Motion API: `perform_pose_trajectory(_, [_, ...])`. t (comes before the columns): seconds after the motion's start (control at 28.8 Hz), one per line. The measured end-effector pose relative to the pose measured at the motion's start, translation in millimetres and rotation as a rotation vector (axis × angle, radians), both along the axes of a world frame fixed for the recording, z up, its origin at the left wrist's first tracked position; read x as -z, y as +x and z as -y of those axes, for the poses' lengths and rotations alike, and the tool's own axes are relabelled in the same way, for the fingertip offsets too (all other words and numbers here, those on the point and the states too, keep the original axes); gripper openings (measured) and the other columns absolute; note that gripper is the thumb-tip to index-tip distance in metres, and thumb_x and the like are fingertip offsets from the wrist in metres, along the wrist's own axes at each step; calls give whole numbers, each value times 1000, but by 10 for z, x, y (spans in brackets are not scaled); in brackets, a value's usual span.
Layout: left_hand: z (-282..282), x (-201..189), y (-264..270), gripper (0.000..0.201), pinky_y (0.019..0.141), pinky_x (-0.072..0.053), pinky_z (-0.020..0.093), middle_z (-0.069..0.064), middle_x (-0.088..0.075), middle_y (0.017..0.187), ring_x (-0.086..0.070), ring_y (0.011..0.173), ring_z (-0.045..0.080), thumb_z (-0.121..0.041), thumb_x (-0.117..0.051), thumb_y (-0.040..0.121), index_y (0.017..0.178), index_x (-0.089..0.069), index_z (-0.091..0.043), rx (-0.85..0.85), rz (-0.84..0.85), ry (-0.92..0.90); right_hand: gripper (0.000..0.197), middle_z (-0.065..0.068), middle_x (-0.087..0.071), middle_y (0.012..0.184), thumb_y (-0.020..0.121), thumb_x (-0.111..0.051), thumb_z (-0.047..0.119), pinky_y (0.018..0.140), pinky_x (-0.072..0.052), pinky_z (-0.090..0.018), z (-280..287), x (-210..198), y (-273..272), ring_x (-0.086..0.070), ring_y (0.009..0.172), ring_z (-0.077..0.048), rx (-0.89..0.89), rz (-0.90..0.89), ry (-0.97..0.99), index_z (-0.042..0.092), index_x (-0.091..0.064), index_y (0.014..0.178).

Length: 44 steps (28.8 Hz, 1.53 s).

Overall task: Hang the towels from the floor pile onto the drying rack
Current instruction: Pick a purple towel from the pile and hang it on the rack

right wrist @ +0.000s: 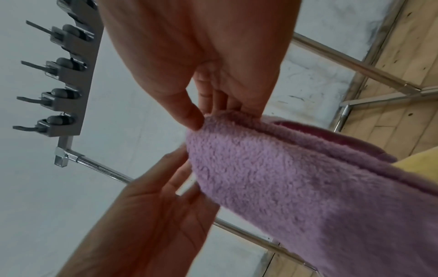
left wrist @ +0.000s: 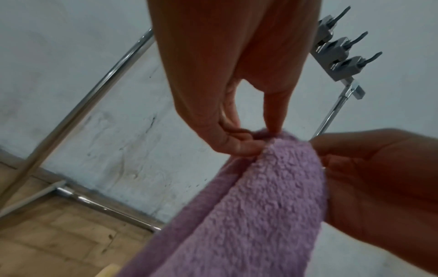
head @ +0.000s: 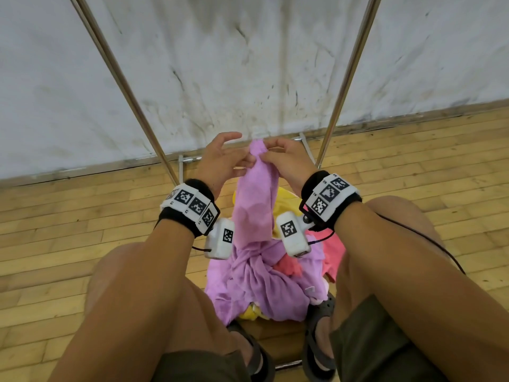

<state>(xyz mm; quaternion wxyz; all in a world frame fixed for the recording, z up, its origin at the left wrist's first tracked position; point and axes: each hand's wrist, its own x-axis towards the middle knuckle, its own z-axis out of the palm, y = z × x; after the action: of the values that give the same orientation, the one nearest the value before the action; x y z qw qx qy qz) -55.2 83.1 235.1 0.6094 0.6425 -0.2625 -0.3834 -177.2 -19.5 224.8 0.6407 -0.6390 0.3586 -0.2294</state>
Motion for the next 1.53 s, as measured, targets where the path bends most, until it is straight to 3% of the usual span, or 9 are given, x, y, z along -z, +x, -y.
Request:
perform_pose_trajectory(0.1, [17,31,0,28,64,-55,23,5,-68,95,-66,79,16,-24,-68,92,116,-59,-14,-32,6,99,24,-16,-69,108,88,-59,-3,77,-58,-31,-40,-57,-17,-68,96,-25,7,67,56,5,-64,109])
perform_pose_trajectory(0.24, [60,75,-58,49,79,-59,34,7,-73,108,-69,96,22,-57,-44,97,115,-69,-18,108,-27,251,35,-18,-70,113,84,-56,-12,94,-55,-42,-47,-83,-27,-66,108,-33,-58,131,99,4,-60,115])
perform_pose_trajectory(0.45, [48,54,-11,19,72,-56,29,11,-68,91,-64,78,20,2,-52,94,106,-66,-3,45,-101,2,38,-11,-71,109,79,-62,7,87,-55,-36,-90,-120,-43,-67,102,-27,-151,70,64,8,-64,117])
perform_pose_trajectory(0.62, [37,16,-8,43,65,-50,27,7,-64,81,-61,72,18,25,-45,75,96,-60,-10,71,-77,-57,33,-13,-74,105,88,-67,34,95,-54,-50,-115,-75,-21,-70,103,-30,-93,16,14,7,-72,107])
perform_pose_trajectory(0.83, [52,-17,-20,17,68,-47,26,11,-65,90,-58,81,18,-8,-55,84,88,-72,-11,-42,-163,-49,33,-12,-72,106,78,-70,23,94,-54,-52,-76,-57,-3,-69,102,-31,-64,43,-16,14,-67,109])
perform_pose_trajectory(0.97, [31,-6,-30,27,77,-53,26,16,-71,105,-66,88,16,-7,-54,92,111,-69,5,19,-110,-49,33,-20,-71,104,82,-68,26,97,-51,-55,-99,-64,-8,-67,95,-28,-44,84,36,2,-67,104])
perform_pose_trajectory(1.15, [32,7,-8,21,67,-53,26,-2,-70,85,-63,75,11,-18,-65,91,112,-68,-14,33,-89,11,53,-24,-66,94,63,-71,23,80,-52,-47,-88,-77,-7,-61,85,-25,-1,107,7,-12,-60,101])
perform_pose_trajectory(1.32, [73,60,-28,51,75,-60,36,13,-72,107,-68,90,22,-50,-52,96,121,-65,-8,68,-120,132,18,-12,-61,83,72,-66,2,73,-48,-35,-68,-89,-43,-57,80,-21,-84,96,-17,-2,-61,89])
perform_pose_trajectory(1.53, [48,40,-4,23,74,-57,30,7,-73,90,-67,85,20,8,-54,89,101,-66,-7,-12,-78,-95,32,-13,-71,110,83,-70,20,91,-55,-38,-115,-56,-17,-67,102,-24,-183,77,90,5,-69,111])
